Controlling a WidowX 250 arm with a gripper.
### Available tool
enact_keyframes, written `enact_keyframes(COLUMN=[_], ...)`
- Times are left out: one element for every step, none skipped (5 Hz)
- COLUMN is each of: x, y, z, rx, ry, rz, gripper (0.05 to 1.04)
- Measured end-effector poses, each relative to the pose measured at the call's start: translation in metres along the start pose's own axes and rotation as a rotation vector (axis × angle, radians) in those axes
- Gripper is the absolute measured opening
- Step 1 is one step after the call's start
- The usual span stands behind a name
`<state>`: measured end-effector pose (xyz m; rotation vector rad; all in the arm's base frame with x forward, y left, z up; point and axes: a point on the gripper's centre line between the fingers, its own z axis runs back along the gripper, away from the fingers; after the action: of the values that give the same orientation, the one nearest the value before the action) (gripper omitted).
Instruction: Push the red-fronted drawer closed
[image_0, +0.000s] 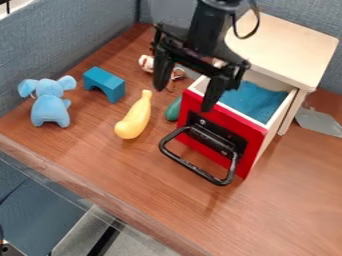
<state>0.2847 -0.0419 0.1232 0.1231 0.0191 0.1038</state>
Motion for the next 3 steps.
enact_keyframes(x=[-0.010,-0.010,0.002], y=[0.003,0.002,-0.003], z=[-0.006,-0.023,-0.043], rx=[0.021,0.024,0.014], ry=[-0.013,-0.030,-0.065], rz=[-0.039,-0.076,-0.050], gripper=[1.000,1.000,1.000])
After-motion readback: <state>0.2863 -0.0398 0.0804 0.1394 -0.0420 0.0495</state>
